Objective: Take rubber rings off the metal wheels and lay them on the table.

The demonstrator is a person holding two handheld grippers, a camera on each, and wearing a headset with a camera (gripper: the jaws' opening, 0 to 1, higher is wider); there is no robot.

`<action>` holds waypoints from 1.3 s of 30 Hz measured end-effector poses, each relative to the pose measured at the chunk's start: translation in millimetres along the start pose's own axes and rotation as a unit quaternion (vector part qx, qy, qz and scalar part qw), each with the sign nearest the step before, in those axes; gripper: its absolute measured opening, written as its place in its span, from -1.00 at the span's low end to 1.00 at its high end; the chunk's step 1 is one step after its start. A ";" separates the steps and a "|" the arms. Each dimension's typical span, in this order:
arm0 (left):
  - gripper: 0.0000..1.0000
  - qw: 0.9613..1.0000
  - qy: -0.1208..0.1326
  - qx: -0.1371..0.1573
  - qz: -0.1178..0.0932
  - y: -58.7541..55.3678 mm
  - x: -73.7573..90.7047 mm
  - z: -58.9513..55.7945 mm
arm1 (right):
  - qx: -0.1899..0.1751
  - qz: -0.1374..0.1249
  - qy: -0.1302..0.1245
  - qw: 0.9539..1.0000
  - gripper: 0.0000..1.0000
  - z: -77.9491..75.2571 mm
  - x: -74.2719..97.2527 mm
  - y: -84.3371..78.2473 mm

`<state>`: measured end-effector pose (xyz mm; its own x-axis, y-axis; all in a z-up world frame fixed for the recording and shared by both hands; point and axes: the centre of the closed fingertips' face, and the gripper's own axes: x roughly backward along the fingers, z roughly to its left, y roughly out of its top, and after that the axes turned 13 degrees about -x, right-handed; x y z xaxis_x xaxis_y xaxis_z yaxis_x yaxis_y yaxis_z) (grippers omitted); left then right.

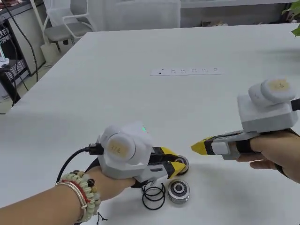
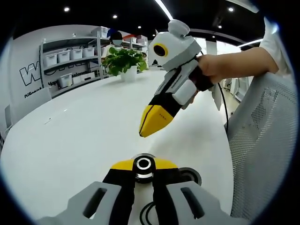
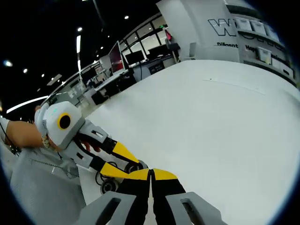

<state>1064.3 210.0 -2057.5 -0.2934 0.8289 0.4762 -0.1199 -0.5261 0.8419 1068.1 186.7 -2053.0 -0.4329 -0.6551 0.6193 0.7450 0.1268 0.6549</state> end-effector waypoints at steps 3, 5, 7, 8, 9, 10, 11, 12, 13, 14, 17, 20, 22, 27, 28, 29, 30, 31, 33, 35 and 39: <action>-0.84 1.000 -0.001 0.001 -0.001 0.0 0.0 0.0 | 0.031 0.031 -0.004 0.999 -1.00 -0.6 -4.2 -13.6; -0.84 1.000 -0.002 0.002 -0.002 0.0 0.1 -0.2 | 0.045 0.046 0.001 0.998 -1.00 2.3 -7.9 -21.2; -0.84 1.000 -0.002 0.004 -0.005 -0.4 0.1 -0.1 | 0.052 0.053 0.010 0.997 -1.00 6.3 -10.8 -24.8; -0.84 1.000 -0.002 0.005 -0.006 -0.6 0.2 0.0 | 0.053 0.057 0.016 0.997 -0.97 7.6 -12.1 -26.7; -0.84 1.000 -0.003 0.009 -0.009 -0.8 0.5 -0.2 | 0.054 0.061 0.019 0.997 -0.94 7.9 -12.6 -28.3; -0.84 1.000 -0.004 0.011 -0.010 -0.8 0.7 -0.1 | 0.062 0.064 0.019 0.996 -0.92 8.0 -13.3 -29.3; -0.84 1.000 -0.006 0.013 -0.011 -0.8 0.9 -0.1 | 0.067 0.066 0.017 0.995 -0.92 7.3 -13.6 -30.0; -0.84 1.000 -0.009 0.013 -0.010 -0.6 1.2 -0.5 | 0.068 0.065 0.016 0.995 -0.92 6.0 -13.8 -29.7; -0.84 1.000 -0.010 0.013 -0.010 -0.6 1.3 -0.9 | 0.069 0.063 0.018 0.995 -0.90 6.2 -14.1 -29.4; -0.84 1.000 -0.011 0.013 -0.010 -0.7 1.4 -1.2 | 0.070 0.061 0.023 0.995 -0.85 7.7 -14.9 -28.8; -0.84 1.000 -0.015 0.014 -0.010 -0.8 1.6 -1.7 | 0.085 0.065 0.030 0.994 -0.74 11.3 -18.4 -32.7; -0.84 1.000 -0.017 0.014 -0.011 -0.9 1.6 -2.0 | 0.101 0.054 0.027 0.993 -0.67 12.2 -22.2 -29.1; -0.84 1.000 -0.016 0.012 -0.011 -0.9 1.5 -2.2 | 0.104 0.047 0.026 0.993 -0.61 13.8 -25.0 -27.8; -0.84 1.000 -0.017 0.012 -0.010 -1.0 1.4 -3.0 | 0.114 0.038 0.036 0.992 -0.52 19.2 -29.5 -26.4; -0.84 1.000 -0.017 0.012 -0.010 -1.0 1.4 -3.0 | 0.115 0.033 0.037 0.992 -0.51 20.3 -29.9 -24.6; -0.84 1.000 -0.017 0.013 -0.010 -1.0 1.4 -3.1 | 0.116 0.035 0.035 0.992 -0.54 19.4 -29.0 -24.9; -0.84 1.000 -0.018 0.012 -0.010 -1.0 1.4 -3.2 | 0.120 0.039 0.033 0.991 -0.56 18.4 -27.9 -25.6; -0.84 1.000 -0.017 0.013 -0.010 -1.0 1.3 -3.2 | 0.121 0.037 0.035 0.991 -0.57 18.6 -27.5 -24.9; -0.84 1.000 -0.017 0.013 -0.010 -1.0 1.3 -3.2 | 0.129 0.042 0.035 0.990 -0.60 18.1 -25.0 -26.6; -0.84 1.000 -0.016 0.014 -0.010 -1.1 1.2 -3.1 | 0.135 0.046 0.033 0.989 -0.64 18.4 -23.1 -27.0; -0.84 1.000 -0.014 0.017 -0.012 -1.1 1.3 -2.9 | 0.152 0.052 0.028 0.987 -0.65 18.8 -22.9 -26.9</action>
<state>1061.3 211.1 -2058.5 -0.2646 0.8461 0.4628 -0.0946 -0.5003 0.8606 1048.4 212.3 -2076.7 -0.3274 -0.6664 0.6699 0.5926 0.4074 0.6949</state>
